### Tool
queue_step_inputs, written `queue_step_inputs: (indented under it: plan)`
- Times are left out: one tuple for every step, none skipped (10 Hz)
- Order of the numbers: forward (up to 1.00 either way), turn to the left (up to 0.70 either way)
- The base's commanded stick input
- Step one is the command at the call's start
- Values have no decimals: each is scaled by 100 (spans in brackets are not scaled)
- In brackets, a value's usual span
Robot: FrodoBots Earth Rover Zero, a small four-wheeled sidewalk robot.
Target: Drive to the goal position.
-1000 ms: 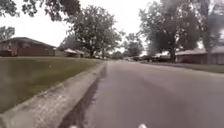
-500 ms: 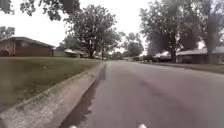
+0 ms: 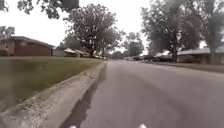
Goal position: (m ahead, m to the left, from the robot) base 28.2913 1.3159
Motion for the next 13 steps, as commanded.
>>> queue_step_inputs:
  plan:
    - [70, 0]
    - [70, 0]
    - [70, 0]
    - [70, 0]
    - [70, 0]
    - [70, 0]
    - [70, 0]
    - [70, 0]
    - [70, 0]
    - [70, 0]
    - [70, 0]
    - [70, 0]
    - [70, 0]
